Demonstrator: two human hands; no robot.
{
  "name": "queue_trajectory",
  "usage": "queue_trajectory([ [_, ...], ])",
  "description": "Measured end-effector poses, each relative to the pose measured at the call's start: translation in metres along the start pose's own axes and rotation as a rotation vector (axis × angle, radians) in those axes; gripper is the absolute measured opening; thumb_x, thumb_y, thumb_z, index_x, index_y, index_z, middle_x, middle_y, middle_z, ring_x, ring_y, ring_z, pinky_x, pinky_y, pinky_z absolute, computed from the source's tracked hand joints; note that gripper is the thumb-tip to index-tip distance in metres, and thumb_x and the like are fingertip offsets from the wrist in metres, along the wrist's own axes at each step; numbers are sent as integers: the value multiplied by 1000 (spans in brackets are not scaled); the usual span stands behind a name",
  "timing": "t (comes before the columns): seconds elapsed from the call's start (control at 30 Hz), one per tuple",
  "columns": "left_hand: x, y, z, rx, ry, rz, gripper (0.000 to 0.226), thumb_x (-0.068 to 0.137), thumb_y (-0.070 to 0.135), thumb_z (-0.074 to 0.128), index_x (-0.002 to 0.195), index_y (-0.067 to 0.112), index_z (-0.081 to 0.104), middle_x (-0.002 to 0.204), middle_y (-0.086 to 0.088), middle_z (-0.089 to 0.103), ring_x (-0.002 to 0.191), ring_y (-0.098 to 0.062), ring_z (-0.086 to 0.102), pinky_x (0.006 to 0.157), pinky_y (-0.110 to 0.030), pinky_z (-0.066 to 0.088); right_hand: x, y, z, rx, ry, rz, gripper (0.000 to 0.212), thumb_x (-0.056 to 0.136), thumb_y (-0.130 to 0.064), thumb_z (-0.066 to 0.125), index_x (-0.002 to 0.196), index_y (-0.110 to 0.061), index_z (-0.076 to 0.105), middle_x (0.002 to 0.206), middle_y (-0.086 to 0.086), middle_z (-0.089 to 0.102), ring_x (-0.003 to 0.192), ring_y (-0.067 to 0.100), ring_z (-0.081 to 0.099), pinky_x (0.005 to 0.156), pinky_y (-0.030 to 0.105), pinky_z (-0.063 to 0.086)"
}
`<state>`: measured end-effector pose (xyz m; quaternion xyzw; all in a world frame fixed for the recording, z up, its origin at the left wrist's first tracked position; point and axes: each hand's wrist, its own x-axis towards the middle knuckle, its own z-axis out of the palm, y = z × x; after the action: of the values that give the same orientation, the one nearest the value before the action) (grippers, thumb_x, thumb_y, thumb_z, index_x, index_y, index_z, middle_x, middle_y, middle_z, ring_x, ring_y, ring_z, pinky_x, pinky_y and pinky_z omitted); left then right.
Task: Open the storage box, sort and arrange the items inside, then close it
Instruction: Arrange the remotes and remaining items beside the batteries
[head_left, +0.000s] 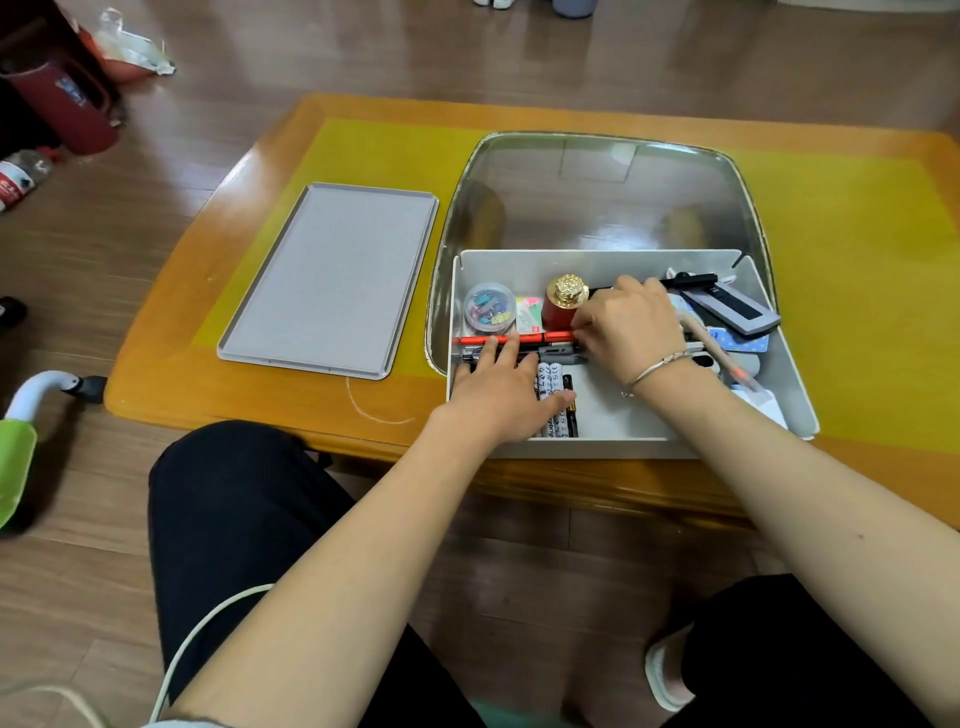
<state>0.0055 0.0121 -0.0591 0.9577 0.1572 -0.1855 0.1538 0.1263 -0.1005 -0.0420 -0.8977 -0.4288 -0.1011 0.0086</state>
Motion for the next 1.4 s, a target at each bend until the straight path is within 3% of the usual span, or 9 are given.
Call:
queue_trajectory([
  [0.23, 1, -2, 1, 16, 12, -1, 79, 91, 70, 27, 153, 24, 14, 161, -3, -5, 147, -29, -8, 115, -55, 8, -29, 39, -34, 66, 96, 260, 18, 83, -32, 66, 90, -18, 72, 92, 9, 69, 96, 33, 55, 80, 38, 36],
  [0.47, 3, -2, 3, 32, 8, -2, 79, 90, 70, 29, 153, 26, 13, 161, -2, -6, 147, -29, -8, 115, -56, 8, -56, 58, -45, 79, -30, 455, 16, 81, -37, 69, 89, -24, 72, 91, 9, 70, 93, 33, 60, 73, 34, 43],
  [0.6, 4, -3, 4, 32, 4, 0, 80, 89, 72, 29, 153, 27, 12, 161, -2, -7, 147, -29, -9, 115, -55, 7, -67, 62, -44, 74, -50, 548, 20, 81, -44, 66, 82, -24, 71, 85, 7, 69, 84, 31, 61, 63, 28, 40],
  [0.73, 7, -5, 4, 46, 2, 1, 81, 89, 72, 30, 153, 27, 10, 161, -2, -7, 147, -30, -9, 115, -55, 7, -74, 66, -42, 69, -59, 635, 45, 81, -65, 52, 69, -23, 65, 74, 6, 62, 73, 32, 59, 59, 27, 41],
  [0.9, 8, -6, 6, 53, -6, -2, 82, 88, 73, 32, 153, 28, 10, 161, -2, -8, 147, -30, -10, 115, -55, 7, -77, 67, -38, 62, -97, 681, 43, 83, -62, 54, 70, -22, 67, 70, 6, 60, 64, 29, 52, 56, 25, 39],
  [1.03, 8, -6, 5, 49, -5, 2, 81, 88, 70, 35, 153, 28, 10, 161, -2, -8, 147, -30, -9, 115, -54, 7, -77, 68, -38, 38, -131, 694, 20, 81, -36, 62, 77, -20, 72, 67, 6, 55, 62, 29, 50, 55, 24, 36],
  [1.13, 8, -5, 4, 50, 11, 6, 78, 90, 67, 38, 153, 27, 12, 161, -2, -6, 147, -30, -7, 115, -54, 9, -78, 67, -40, 83, -46, 648, 12, 79, -28, 63, 79, -20, 72, 71, 8, 63, 63, 29, 49, 54, 25, 36],
  [1.3, 6, -5, 3, 28, 50, 10, 75, 93, 60, 41, 153, 24, 15, 161, -2, -3, 147, -30, -3, 115, -54, 12, -71, 52, -40, 252, 41, 456, 12, 82, -29, 62, 86, -22, 70, 78, 3, 70, 77, 28, 63, 62, 31, 49],
  [1.4, 4, -5, 0, 6, 37, 6, 75, 94, 57, 43, 153, 22, 13, 161, -4, -2, 147, -31, -2, 115, -54, 13, -64, 42, -37, 302, 41, 344, 12, 83, -33, 65, 89, -23, 69, 81, -2, 69, 79, 23, 62, 62, 27, 41],
])
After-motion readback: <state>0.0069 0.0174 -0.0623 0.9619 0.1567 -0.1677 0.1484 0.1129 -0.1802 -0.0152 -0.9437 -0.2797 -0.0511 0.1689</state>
